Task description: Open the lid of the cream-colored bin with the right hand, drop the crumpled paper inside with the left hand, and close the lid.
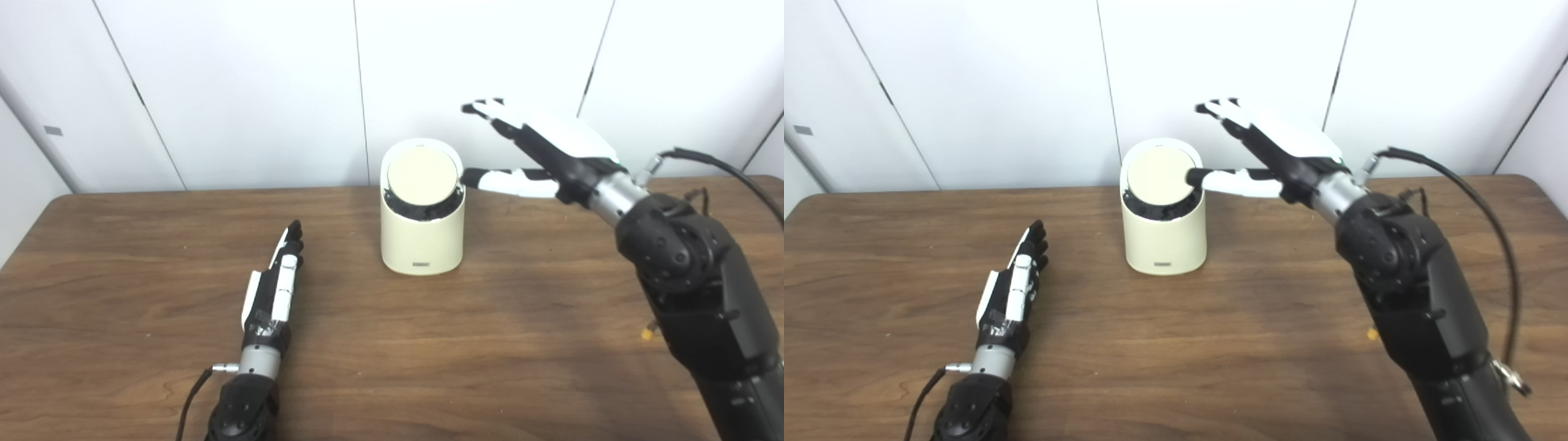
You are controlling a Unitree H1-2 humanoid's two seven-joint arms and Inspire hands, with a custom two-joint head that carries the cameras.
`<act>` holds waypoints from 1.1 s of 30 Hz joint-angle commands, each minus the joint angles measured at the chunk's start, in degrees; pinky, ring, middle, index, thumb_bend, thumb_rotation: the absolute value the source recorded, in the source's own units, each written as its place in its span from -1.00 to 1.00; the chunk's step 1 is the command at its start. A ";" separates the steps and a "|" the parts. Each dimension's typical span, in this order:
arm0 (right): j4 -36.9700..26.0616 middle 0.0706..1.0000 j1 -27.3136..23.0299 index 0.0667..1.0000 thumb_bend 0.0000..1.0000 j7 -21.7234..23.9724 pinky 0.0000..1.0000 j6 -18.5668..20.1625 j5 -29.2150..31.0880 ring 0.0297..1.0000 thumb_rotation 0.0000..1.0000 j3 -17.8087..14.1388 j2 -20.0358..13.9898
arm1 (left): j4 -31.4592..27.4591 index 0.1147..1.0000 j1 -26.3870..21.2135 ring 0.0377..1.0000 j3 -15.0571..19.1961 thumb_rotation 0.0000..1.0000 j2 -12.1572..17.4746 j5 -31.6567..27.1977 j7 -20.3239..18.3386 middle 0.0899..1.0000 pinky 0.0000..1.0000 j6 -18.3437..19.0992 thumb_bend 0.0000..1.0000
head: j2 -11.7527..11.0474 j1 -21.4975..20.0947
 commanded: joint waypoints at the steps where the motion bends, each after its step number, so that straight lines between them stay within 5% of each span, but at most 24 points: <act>1: -3.04 0.98 0.24 0.90 0.23 -0.87 0.97 3.67 1.34 1.00 1.00 -2.30 -0.02 | 0.64 1.00 0.08 1.00 0.21 1.00 0.62 -0.21 -0.24 1.00 1.00 0.55 0.14 | -0.03 -0.09; 6: -2.86 0.99 4.98 0.93 0.27 -2.86 1.00 6.17 4.36 1.00 1.00 -4.82 0.09 | 0.15 1.00 0.32 1.00 0.42 1.00 0.84 -0.64 -0.53 1.00 1.00 0.83 0.13 | 0.28 0.13; 13: 4.61 0.93 11.19 0.92 0.19 -11.35 0.82 -0.98 16.22 0.90 1.00 -10.98 2.84 | -2.64 1.00 1.49 1.00 0.57 1.00 0.76 -1.29 -0.58 1.00 1.00 1.86 0.04 | 0.96 0.34; 18: 9.01 0.95 14.51 0.92 0.15 -16.03 0.88 -8.27 22.54 0.93 1.00 -13.19 3.81 | -4.31 1.00 2.15 1.00 0.34 1.00 1.57 -0.14 -0.54 1.00 1.00 2.70 0.00 | 1.39 0.03; 27: 13.22 0.99 19.04 0.97 0.20 -20.78 1.00 -10.53 38.54 1.00 1.00 -17.43 12.75 | -7.94 1.00 4.81 1.00 1.65 1.00 2.05 -2.96 -1.44 1.00 1.00 3.02 -0.04 | 2.27 0.77; 33: 12.75 1.00 21.41 1.00 0.24 -22.92 1.00 -11.27 39.77 1.00 1.00 -16.11 15.83 | -8.54 1.00 6.69 1.00 4.14 1.00 2.28 -4.87 -0.99 1.00 1.00 0.62 -0.02 | 3.04 0.94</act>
